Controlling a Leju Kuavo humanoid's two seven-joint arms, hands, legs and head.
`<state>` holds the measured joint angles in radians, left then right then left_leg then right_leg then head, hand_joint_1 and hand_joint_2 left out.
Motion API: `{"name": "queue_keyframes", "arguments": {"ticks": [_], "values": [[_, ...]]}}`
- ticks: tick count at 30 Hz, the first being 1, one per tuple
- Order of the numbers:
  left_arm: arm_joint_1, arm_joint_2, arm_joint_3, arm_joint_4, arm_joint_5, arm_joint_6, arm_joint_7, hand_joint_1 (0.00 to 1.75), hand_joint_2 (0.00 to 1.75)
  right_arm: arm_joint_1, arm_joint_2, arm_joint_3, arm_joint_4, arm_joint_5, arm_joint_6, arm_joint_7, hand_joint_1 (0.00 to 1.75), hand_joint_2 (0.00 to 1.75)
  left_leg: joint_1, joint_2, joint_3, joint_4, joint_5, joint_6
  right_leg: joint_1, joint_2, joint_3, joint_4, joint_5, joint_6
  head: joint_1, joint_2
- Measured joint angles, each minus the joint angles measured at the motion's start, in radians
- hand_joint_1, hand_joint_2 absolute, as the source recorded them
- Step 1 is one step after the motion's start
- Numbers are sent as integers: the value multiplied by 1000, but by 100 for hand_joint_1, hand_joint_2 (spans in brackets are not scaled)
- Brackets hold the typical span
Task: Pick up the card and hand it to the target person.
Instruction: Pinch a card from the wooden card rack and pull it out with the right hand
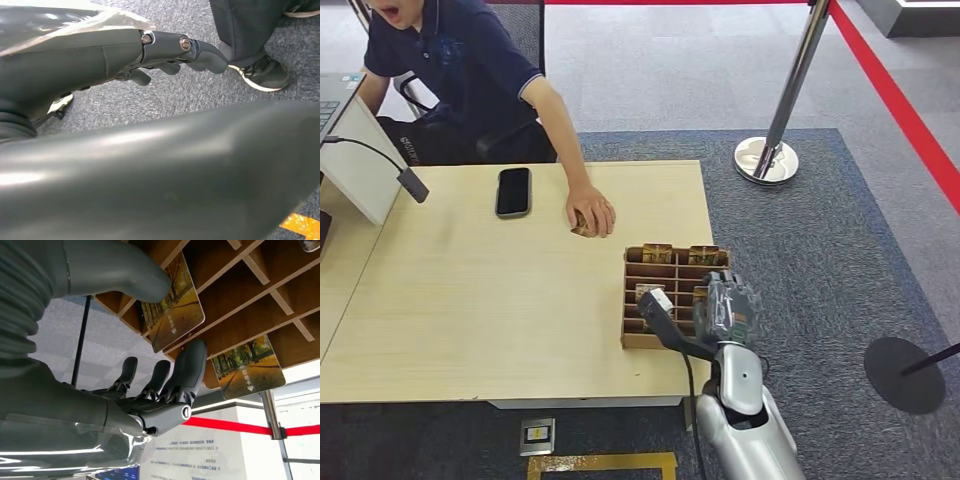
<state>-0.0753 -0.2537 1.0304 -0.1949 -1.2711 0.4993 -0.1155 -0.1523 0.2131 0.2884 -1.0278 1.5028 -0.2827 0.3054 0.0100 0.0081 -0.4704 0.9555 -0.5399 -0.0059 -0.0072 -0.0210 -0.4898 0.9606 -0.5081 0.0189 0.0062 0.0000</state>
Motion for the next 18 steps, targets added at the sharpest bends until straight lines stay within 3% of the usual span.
{"name": "queue_keyframes", "arguments": {"ticks": [10,15,18], "values": [[0,0,0,0,2,0,0,0,0,-7,2,0,13,-4,0,-2,80,175,0,0,0,0,0,0,0,0,0,0,0,0,0,0],[0,0,0,0,2,0,0,0,0,-11,2,0,24,-7,-2,-2,127,175,0,0,0,0,0,0,0,0,0,0,0,0,0,0],[0,0,0,0,2,0,0,0,0,-15,2,0,30,-8,-5,-2,128,175,0,0,0,0,0,0,0,0,0,0,0,0,0,0]]}}
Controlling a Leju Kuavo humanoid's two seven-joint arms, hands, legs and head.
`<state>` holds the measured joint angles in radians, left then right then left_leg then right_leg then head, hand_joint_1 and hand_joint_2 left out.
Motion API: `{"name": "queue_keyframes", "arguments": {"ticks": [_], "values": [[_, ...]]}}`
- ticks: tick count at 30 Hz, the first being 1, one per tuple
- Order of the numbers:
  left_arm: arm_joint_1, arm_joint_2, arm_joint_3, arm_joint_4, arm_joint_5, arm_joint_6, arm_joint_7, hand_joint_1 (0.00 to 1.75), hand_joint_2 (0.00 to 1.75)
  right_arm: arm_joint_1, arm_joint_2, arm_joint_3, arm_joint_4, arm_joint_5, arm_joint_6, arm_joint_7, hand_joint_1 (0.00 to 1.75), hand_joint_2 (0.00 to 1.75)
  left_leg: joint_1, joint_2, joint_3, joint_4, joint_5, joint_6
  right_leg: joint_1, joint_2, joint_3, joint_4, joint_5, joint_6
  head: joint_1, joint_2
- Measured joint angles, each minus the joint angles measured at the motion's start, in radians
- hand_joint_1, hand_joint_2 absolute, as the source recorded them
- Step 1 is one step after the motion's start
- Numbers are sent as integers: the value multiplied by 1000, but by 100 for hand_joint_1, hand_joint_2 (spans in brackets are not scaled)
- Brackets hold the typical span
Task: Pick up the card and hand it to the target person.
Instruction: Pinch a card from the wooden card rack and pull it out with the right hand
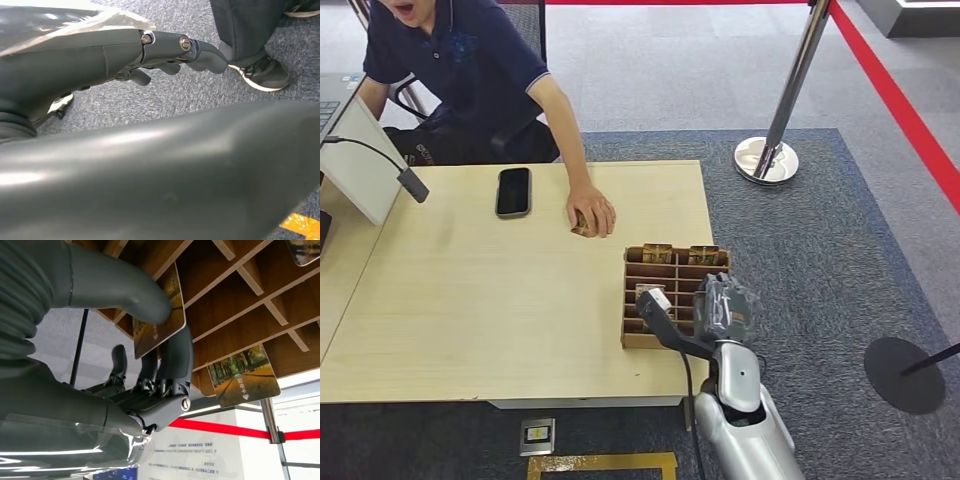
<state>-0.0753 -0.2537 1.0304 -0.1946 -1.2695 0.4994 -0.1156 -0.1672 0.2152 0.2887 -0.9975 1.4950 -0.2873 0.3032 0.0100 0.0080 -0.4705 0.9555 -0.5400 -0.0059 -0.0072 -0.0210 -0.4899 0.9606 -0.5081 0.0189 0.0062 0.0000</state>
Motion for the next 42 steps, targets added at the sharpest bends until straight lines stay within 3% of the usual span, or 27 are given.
{"name": "queue_keyframes", "arguments": {"ticks": [19,33,42], "values": [[0,0,0,0,3,6,-1,0,0,-3,3,2,-1,-7,-11,-7,133,175,0,0,1,0,0,0,0,0,1,0,0,0,0,0],[0,0,1,0,18,14,-4,0,0,57,-19,41,-228,-176,58,-153,136,175,0,0,1,0,0,0,0,0,1,0,0,0,0,0],[1,0,4,0,29,18,-7,0,0,90,-72,122,-372,-349,82,-270,140,175,0,0,1,0,0,0,0,0,1,0,0,0,0,0]]}}
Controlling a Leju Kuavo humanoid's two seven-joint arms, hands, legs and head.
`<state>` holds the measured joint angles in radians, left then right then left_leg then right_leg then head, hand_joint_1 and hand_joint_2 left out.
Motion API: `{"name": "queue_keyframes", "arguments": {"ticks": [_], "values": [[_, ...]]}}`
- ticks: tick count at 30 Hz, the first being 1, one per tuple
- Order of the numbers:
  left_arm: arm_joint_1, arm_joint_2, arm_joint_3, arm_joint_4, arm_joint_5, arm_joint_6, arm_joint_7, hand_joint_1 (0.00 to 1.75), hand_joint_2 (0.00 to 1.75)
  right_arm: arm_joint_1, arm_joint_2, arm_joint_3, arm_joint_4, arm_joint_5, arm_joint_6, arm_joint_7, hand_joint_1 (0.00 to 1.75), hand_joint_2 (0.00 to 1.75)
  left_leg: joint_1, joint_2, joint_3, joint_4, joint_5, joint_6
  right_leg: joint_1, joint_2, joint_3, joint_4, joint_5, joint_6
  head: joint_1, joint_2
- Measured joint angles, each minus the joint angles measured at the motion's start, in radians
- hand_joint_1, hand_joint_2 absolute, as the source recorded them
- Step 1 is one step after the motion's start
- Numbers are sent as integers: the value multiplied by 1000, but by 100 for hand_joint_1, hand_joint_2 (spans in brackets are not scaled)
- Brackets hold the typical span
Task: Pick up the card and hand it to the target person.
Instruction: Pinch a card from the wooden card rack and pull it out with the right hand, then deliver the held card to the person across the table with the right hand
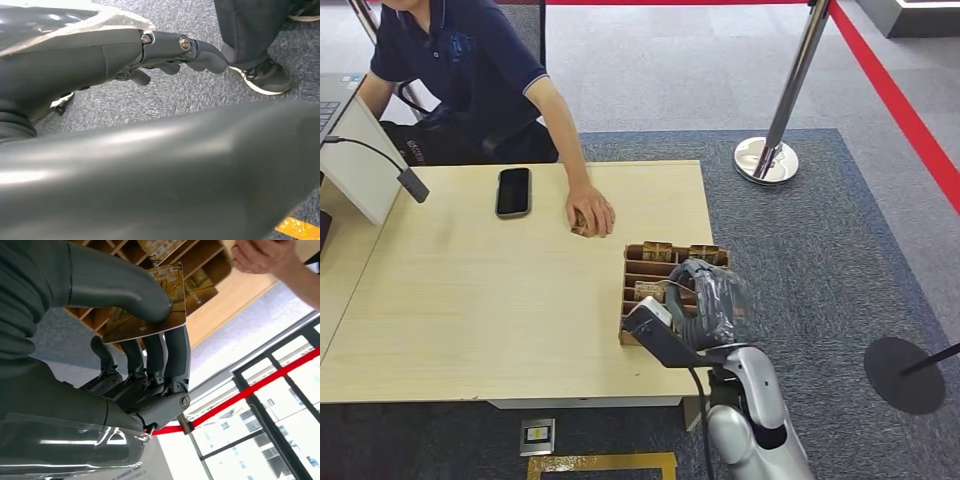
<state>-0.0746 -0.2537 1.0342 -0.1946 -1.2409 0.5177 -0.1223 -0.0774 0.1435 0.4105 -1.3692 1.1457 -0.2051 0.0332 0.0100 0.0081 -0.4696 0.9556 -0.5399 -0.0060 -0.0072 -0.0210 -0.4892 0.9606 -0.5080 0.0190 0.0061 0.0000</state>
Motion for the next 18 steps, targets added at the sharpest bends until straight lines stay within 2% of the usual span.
{"name": "queue_keyframes", "arguments": {"ticks": [7,12,18], "values": [[-1,0,0,0,-11,0,0,0,0,-43,-25,65,-3,-111,18,-43,140,175,0,0,0,0,0,0,0,0,0,0,0,0,0,0],[-3,0,0,0,-13,0,0,0,0,-149,17,96,138,-125,-24,-48,135,175,0,0,1,0,1,-1,0,0,1,1,0,0,0,0],[-4,0,-4,0,-23,0,8,0,0,-252,61,115,287,-71,-89,-18,143,175,0,0,1,0,1,-1,0,0,1,2,0,0,0,0]]}}
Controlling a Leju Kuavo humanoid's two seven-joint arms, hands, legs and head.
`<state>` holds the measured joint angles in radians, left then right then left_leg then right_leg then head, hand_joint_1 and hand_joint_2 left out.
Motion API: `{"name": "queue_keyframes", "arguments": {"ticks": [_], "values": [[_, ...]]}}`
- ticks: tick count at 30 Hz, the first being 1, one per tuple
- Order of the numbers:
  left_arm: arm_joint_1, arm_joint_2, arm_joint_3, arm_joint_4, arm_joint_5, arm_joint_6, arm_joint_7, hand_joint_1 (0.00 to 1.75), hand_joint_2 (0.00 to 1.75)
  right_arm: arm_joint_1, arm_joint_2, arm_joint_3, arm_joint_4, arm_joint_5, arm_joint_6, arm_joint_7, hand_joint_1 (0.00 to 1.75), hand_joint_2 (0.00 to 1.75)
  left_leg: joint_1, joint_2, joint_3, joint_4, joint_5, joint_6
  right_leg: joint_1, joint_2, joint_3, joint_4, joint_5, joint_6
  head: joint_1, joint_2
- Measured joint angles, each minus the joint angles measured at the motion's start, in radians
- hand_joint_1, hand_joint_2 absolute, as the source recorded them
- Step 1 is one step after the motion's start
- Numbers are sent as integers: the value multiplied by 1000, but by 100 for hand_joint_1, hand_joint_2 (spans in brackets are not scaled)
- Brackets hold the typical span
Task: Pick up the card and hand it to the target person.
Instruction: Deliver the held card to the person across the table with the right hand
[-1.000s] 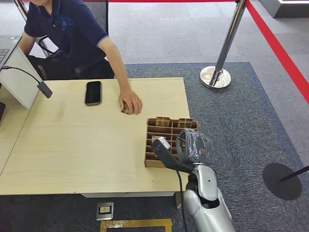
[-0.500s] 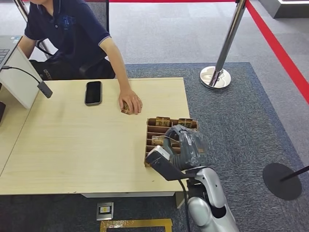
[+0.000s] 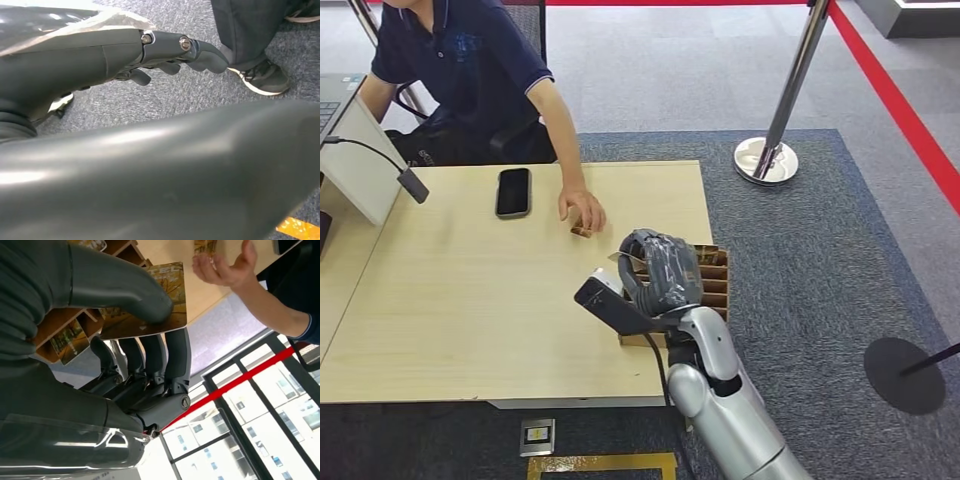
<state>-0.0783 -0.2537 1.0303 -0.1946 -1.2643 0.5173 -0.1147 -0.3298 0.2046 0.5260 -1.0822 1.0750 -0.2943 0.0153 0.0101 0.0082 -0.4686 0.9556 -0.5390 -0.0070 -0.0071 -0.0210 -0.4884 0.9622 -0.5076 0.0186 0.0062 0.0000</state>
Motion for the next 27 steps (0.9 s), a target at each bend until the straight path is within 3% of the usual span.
{"name": "queue_keyframes", "arguments": {"ticks": [9,22,27], "values": [[-2,0,-2,0,-8,8,18,0,0,-108,62,16,167,113,-88,33,138,175,0,0,0,0,0,0,0,0,0,0,0,0,0,0],[-3,0,-2,0,7,15,28,0,0,-173,128,34,313,111,-94,6,125,175,0,0,0,0,0,0,0,0,0,0,0,0,0,0],[-3,0,-2,0,8,16,29,0,0,-179,136,37,346,109,-105,0,111,175,0,0,0,0,0,0,0,0,0,0,0,0,0,0]]}}
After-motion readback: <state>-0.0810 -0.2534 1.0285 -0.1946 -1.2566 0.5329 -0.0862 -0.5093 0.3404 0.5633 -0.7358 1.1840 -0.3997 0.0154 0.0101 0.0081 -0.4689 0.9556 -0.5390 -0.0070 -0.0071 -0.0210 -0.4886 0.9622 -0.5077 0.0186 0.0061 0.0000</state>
